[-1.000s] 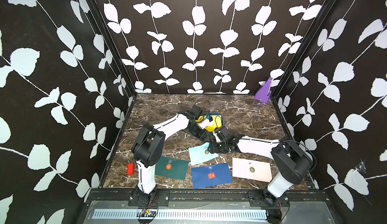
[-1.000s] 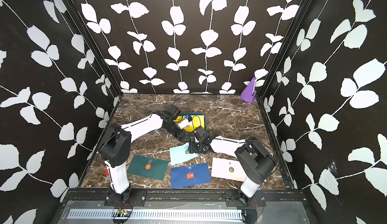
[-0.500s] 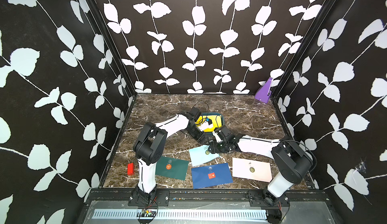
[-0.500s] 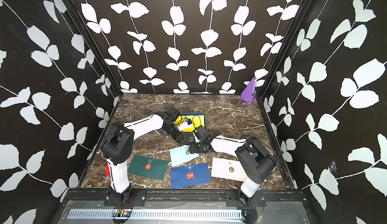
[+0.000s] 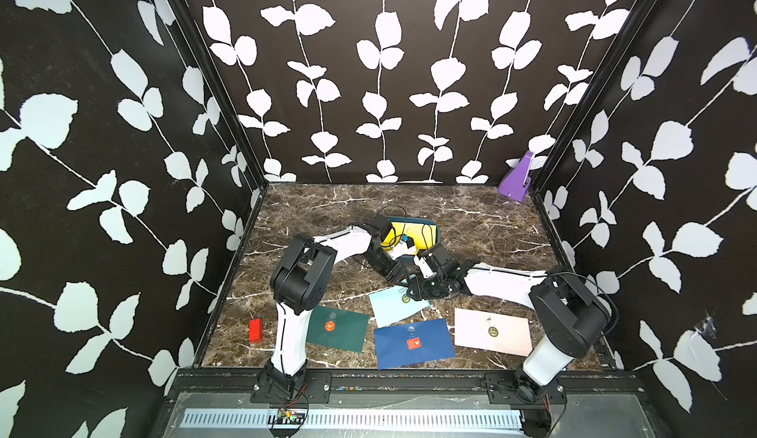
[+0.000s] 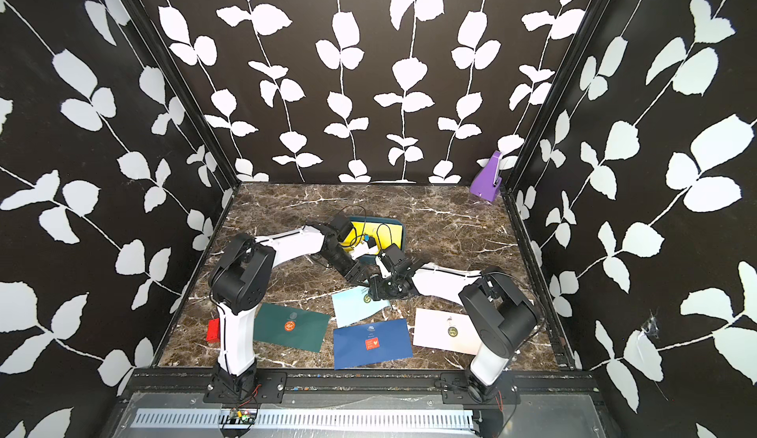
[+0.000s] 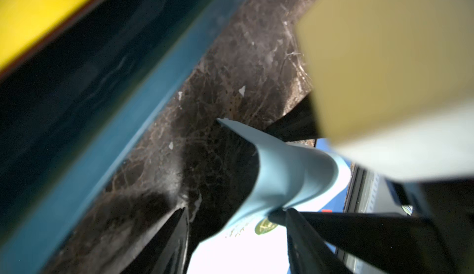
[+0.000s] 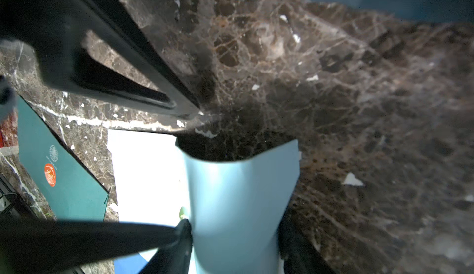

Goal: Put the sealed envelopes into the storage box
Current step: Pick up the envelope from the center of the board.

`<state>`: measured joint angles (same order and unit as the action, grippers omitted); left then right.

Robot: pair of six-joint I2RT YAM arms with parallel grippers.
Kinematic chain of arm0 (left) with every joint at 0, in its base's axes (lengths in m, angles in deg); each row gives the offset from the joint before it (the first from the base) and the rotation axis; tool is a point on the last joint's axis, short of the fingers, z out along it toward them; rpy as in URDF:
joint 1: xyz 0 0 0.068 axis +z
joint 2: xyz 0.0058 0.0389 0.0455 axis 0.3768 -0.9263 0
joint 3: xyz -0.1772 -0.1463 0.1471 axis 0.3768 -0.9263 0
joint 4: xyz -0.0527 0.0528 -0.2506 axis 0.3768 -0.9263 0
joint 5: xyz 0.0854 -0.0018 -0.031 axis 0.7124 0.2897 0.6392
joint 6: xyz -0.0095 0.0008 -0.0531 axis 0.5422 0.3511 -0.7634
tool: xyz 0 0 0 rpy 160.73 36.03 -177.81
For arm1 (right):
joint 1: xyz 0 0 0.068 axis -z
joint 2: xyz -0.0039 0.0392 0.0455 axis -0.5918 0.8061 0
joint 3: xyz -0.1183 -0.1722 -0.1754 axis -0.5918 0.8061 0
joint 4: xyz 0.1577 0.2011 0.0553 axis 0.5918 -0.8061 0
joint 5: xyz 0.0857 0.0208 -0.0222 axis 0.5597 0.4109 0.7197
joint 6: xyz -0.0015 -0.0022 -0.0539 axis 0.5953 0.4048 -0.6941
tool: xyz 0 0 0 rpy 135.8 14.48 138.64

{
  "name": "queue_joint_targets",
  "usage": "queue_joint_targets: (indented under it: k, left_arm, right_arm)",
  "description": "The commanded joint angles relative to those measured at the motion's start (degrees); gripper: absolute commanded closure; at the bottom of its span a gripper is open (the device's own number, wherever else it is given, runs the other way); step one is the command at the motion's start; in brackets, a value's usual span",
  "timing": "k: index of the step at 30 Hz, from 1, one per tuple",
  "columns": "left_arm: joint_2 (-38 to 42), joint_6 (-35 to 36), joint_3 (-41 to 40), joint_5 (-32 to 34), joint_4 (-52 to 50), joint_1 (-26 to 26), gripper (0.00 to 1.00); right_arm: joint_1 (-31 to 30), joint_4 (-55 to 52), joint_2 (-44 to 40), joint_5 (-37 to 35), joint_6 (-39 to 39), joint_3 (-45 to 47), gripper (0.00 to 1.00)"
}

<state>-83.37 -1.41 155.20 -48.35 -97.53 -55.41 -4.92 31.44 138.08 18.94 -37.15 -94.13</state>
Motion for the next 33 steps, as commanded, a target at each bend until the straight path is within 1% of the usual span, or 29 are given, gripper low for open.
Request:
queue_joint_targets:
  k: [1, 4, 6, 9, 10, 13, 14, 16, 18, 20, 22, 25, 27, 28, 33]
  left_arm:
    - [-0.6, 1.7, 1.3, -1.8, 0.2, 0.4, 0.37]
    - [-1.1, 2.6, 1.2, -2.8, -0.5, 0.5, 0.42]
    - [-1.0, 3.2, 1.0, -3.6, -1.0, 0.5, 0.52]
    - [-0.8, 4.1, 0.9, -5.0, -2.0, 0.5, 0.75]
    - [-0.7, 4.3, 0.9, -5.3, -2.2, 0.6, 0.8]
    - [-0.6, 4.7, 1.1, -5.7, -2.5, 0.8, 0.91]
    - [-0.5, 4.8, 1.2, -5.7, -2.6, 0.9, 0.92]
    - [-0.4, 4.6, 1.5, -6.0, -2.6, 1.2, 0.98]
    - [0.0, 4.3, 1.8, -6.0, -2.6, 1.3, 1.0]
    - [0.6, 4.1, 2.6, -6.1, -3.3, 1.3, 1.0]
    - [1.5, 4.2, 3.9, -6.1, -5.0, 1.3, 1.0]
    - [3.3, 4.4, 5.4, -6.4, -6.9, 1.3, 1.0]
    - [4.4, 4.1, 6.0, -6.4, -7.5, 1.3, 1.0]
    - [4.7, 4.0, 6.2, -6.2, -7.9, 1.3, 1.0]
    - [6.4, 3.6, 6.7, -4.9, -9.3, 1.3, 1.0]
  right_arm:
    - [0.3, -0.6, 0.9, 0.3, -1.1, -2.3, 0.45]
    - [0.4, -1.1, 1.3, 0.0, -1.2, -2.7, 0.45]
    - [0.5, -1.0, 1.3, -0.4, -1.1, -2.7, 0.45]
    - [0.6, -1.2, 1.4, -0.7, -1.0, -2.8, 0.45]
    - [0.7, -1.2, 1.4, -0.8, -1.1, -2.9, 0.45]
    - [0.9, -1.5, 1.6, -1.4, -1.2, -3.0, 0.45]
    - [1.0, -1.6, 1.7, -1.5, -1.2, -3.0, 0.44]
    - [1.2, -1.6, 1.7, -1.9, -1.1, -2.8, 0.45]
    - [1.5, -1.7, 1.4, -1.8, -1.2, -2.9, 0.44]
    - [1.6, -2.4, 0.7, -2.1, -1.5, -3.0, 0.41]
    - [1.9, -3.4, -0.7, -2.2, -2.2, -3.1, 0.34]
    - [2.6, -5.7, -3.6, -2.9, -3.7, -2.8, 0.21]
    - [3.7, -7.3, -4.2, -2.9, -4.1, -2.3, 0.16]
    - [4.5, -8.1, -6.8, -2.8, -4.2, -2.0, 0.14]
    - [8.6, -10.9, -12.6, -2.6, -4.4, -1.3, 0.1]
